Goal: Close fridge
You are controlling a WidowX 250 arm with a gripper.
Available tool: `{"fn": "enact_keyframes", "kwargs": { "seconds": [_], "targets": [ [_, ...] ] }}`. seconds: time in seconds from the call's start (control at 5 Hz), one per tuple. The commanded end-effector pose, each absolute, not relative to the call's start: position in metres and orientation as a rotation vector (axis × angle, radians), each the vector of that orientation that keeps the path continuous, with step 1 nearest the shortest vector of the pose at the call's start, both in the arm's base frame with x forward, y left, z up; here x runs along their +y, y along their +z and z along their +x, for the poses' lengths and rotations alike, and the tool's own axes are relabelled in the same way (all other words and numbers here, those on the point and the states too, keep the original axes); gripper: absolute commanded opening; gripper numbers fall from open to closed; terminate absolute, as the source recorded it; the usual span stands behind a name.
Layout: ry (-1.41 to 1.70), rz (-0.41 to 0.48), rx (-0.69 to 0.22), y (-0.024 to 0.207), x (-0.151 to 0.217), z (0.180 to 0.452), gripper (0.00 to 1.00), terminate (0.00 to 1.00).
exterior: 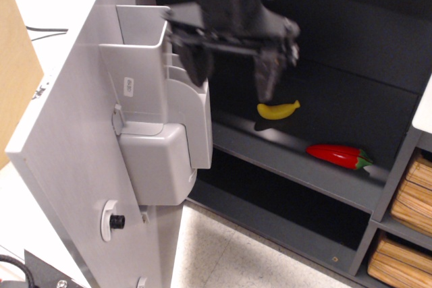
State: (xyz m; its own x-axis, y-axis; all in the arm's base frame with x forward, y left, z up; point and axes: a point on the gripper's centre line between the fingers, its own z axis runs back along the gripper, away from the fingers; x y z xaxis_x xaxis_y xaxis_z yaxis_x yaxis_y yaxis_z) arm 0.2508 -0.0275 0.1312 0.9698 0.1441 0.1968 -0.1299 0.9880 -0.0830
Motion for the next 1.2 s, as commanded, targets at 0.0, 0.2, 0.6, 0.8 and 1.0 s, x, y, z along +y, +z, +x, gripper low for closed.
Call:
{"fn": "enact_keyframes", "kwargs": {
  "seconds": [0.0,0.2,0.6,0.8,1.0],
  "targets": [
    [0.166,-0.071,-0.237,0.174,-0.004,0.215,1.0,0.0],
    [0.19,-0.061,-0.232,0.187,0.007,0.196,1.0,0.0],
    [0.236,-0.038,-0.221,0.191,0.03,0.172,1.0,0.0],
    [0.24,-0.032,-0.185,0.188,0.039,0.171,1.0,0.0],
    [0.262,0.022,-0.177,0.173,0.037,0.175,1.0,0.0]
  ]
}}
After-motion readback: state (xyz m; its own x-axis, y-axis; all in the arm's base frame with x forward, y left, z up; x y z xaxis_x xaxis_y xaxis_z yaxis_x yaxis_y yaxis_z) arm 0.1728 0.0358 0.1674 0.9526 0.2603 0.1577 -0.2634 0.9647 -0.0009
